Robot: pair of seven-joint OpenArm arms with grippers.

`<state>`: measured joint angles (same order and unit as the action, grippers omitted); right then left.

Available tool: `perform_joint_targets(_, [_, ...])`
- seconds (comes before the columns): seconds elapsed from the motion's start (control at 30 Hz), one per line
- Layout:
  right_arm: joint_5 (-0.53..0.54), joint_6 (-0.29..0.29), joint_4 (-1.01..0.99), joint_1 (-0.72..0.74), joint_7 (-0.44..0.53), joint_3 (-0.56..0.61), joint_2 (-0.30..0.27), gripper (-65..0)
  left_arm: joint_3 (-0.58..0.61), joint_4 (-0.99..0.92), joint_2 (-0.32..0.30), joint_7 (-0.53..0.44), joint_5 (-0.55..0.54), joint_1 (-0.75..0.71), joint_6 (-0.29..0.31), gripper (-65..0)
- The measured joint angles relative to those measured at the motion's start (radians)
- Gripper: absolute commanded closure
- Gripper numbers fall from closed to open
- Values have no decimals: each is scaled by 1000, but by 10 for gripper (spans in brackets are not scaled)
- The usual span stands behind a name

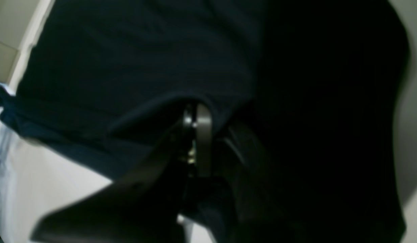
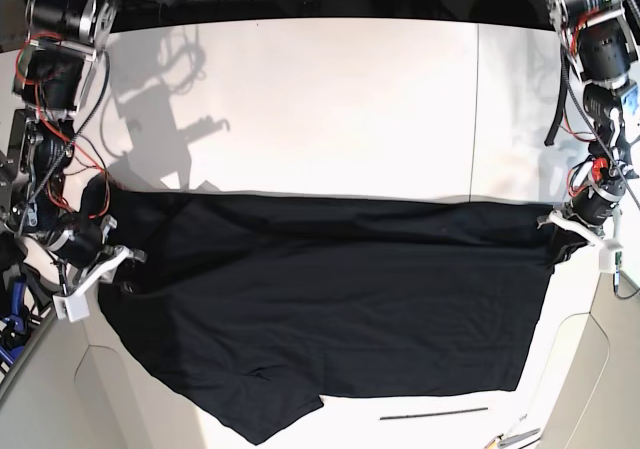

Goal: Fold the T-shirt properly
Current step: 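Lift the shoulder corners and drag them toward the hem, folding the shirt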

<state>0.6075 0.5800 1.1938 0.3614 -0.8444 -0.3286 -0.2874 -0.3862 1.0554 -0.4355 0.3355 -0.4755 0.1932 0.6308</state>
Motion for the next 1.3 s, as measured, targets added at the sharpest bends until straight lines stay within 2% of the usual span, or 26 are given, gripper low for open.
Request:
perform_joint_targets(0.07, [-17,-2,-45,28,5,12,0,0,0,-51,0,-15,-1,24,-1,-8])
perform_joint_targets(0.1, [-38,-4,-63,34,6,19,0,0,0,-69,0,-15,0,30,-1,-81])
perform_joint_targets(0.13, [-51,-4,-79,35,6,24,0,-53,0,-82,1,-15,2,29,-1,-151])
perform_joint_targets(0.2, [-51,-6,-107,30,6,26,0,-217,0,-93,2,-14,6,28,-2,-261])
perform_joint_targets(0.27, [-51,-11,-128,23,6,26,0,-305,0,-93,0,-15,4,26,-2,-305])
perform_joint_targets(0.43, [-51,-11,-121,-13,-5,5,1,-312,-18,-93,0,-10,-29,26,-1,-305])
perform_joint_targets(0.53, [-28,-11,-85,-50,-40,-69,3,-312,-66,-92,0,92,-83,29,55,-305])
perform_joint_targets(0.63, [-13,-11,-56,-91,-41,-166,2,-312,-129,-92,1,193,-156,20,55,-305])
perform_joint_targets(0.83, [2,-14,-37,-132,-39,-333,-8,-312,-251,-92,0,196,-265,-40,55,-305])
perform_joint_targets(1.0, [32,-19,-37,-206,-30,-392,-44,-312,-266,-92,7,199,-322,-113,54,-306])
perform_joint_targets(1.07, [25,-23,-37,-232,14,-394,-50,-312,-266,-92,21,195,-330,-122,54,-309])
perform_joint_targets(1.17, [9,-29,-37,-251,37,-393,-41,-312,-266,-92,34,188,-339,-124,55,-410])
perform_joint_targets(1.3, [9,-30,-37,-253,40,-390,-33,-312,-263,-91,39,160,-320,-121,55,-428])
